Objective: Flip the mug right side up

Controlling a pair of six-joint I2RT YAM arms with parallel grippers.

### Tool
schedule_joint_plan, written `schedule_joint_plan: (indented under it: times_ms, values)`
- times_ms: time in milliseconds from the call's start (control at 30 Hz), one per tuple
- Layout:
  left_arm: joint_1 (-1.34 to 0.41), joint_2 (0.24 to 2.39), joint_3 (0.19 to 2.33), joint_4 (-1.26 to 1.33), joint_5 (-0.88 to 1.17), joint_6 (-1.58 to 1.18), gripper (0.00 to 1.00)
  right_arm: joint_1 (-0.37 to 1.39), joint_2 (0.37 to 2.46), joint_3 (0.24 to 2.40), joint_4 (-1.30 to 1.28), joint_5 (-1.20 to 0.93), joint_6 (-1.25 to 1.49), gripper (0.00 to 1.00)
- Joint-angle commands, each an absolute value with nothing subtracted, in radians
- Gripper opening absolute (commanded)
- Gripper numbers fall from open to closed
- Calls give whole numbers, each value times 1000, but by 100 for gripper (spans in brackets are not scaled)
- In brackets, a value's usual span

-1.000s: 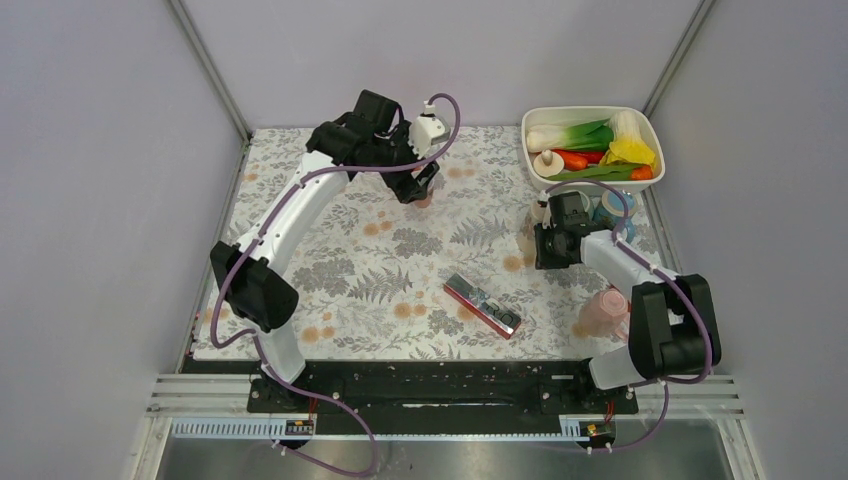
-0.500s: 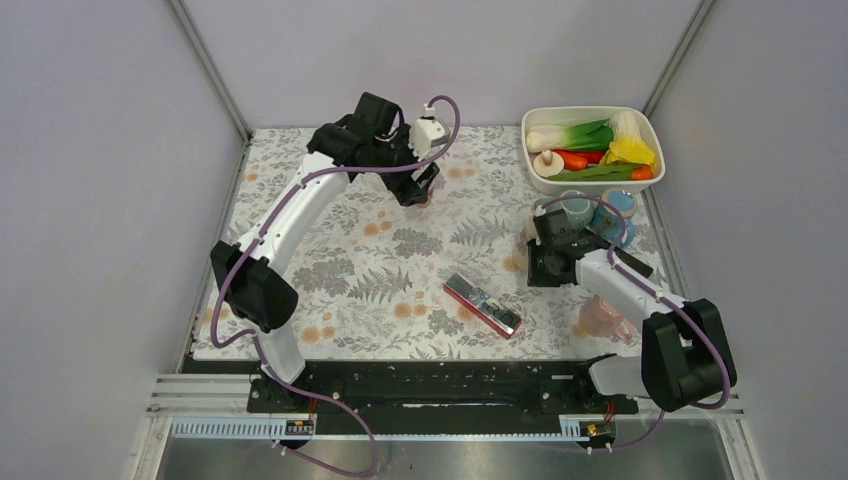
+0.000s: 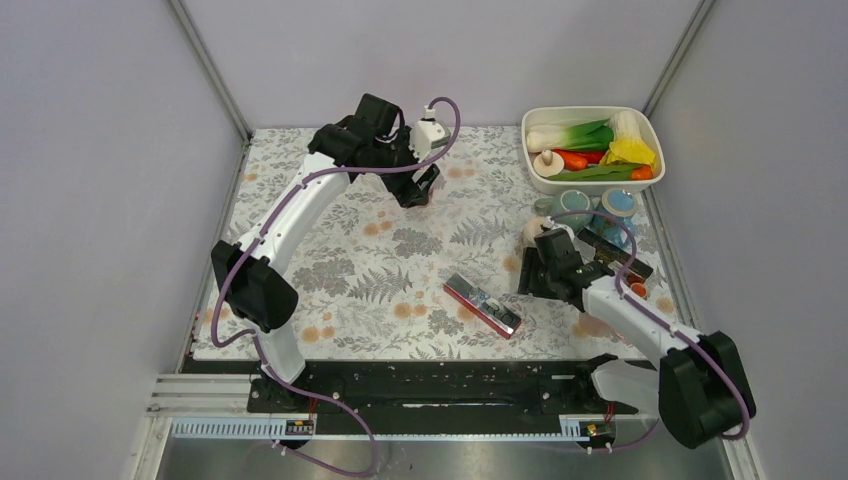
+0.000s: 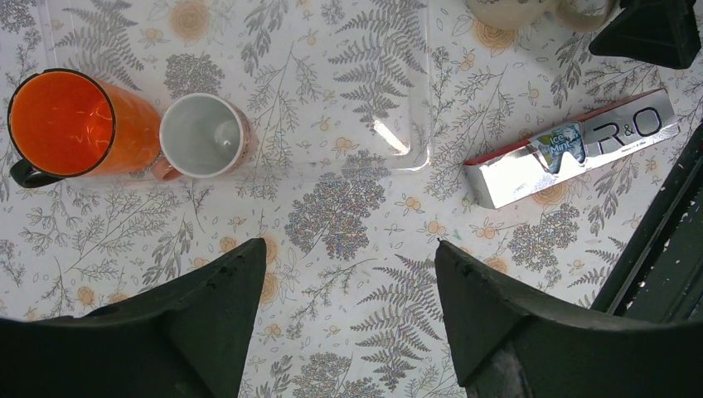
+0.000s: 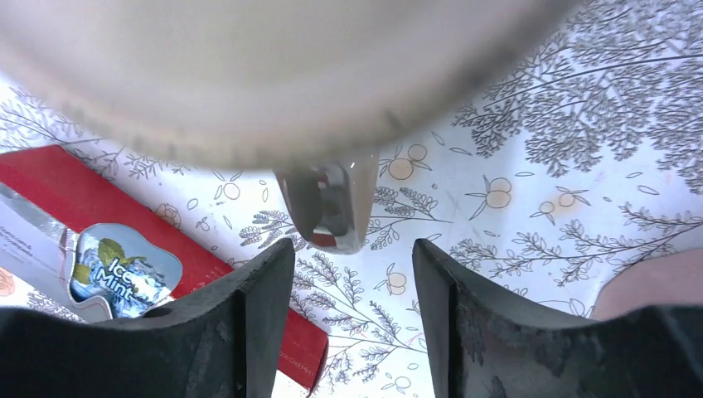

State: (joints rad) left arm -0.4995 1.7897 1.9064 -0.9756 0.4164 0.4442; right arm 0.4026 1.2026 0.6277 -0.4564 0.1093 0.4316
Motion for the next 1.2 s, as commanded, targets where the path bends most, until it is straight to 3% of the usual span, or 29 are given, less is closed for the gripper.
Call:
schedule_joint_plan:
  times_ms: [0,233,533,567,633,700,800,1000,1167]
  values:
    - [-502,1748,1910,-948,447,454,78,414,1057,534,-274,219,475,64]
    - [-502,1752,1918,-948,457,449,78,416,989,385,25,332,468,58]
    - [-502,1747,1918,-948,466,442,78,426,1108,436,77,353,419,55]
    - [-502,1746,1917,-947,466,441,78,426,1117,442,70,362,423,52]
    - [-502,1742,1916,-948,465,437,78,427,1131,460,36,378,429,30]
    - [-502,1737,1914,-948,473,432,78,427,1117,480,-8,370,431,14]
    - [-502,1735,1917,-947,490,407,78,426,1056,509,-63,310,424,0]
    - [-499,1723,1986,-948,551,224,83,427,837,634,-122,12,515,0]
    - [-502,1707,2047,-934,718,60,92,426,780,770,-67,-199,617,0]
